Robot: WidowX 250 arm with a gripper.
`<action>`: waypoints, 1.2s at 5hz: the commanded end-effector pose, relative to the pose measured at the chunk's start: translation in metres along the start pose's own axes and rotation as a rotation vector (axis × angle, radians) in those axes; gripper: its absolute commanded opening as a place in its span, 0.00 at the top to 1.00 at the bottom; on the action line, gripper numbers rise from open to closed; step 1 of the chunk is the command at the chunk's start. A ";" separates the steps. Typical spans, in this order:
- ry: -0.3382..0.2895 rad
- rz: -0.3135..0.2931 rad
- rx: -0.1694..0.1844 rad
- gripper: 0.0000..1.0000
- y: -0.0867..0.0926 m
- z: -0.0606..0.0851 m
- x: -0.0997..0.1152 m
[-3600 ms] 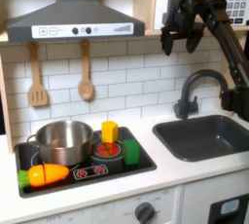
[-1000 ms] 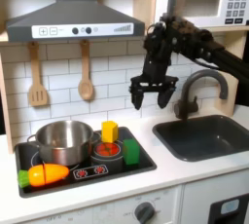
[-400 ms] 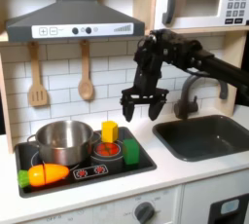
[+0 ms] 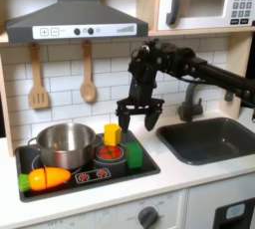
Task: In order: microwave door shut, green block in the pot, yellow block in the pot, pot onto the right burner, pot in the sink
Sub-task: 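Put the green block in the pot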
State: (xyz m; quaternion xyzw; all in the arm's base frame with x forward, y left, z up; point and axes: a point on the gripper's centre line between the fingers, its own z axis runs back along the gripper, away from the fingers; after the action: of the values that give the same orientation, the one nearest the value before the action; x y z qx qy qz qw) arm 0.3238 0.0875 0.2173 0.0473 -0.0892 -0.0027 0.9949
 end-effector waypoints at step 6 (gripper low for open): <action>0.101 -0.134 -0.077 0.00 -0.005 -0.045 -0.015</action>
State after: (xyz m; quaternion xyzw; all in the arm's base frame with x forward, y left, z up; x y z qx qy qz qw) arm 0.3172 0.0865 0.1727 0.0148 -0.0403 -0.0698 0.9966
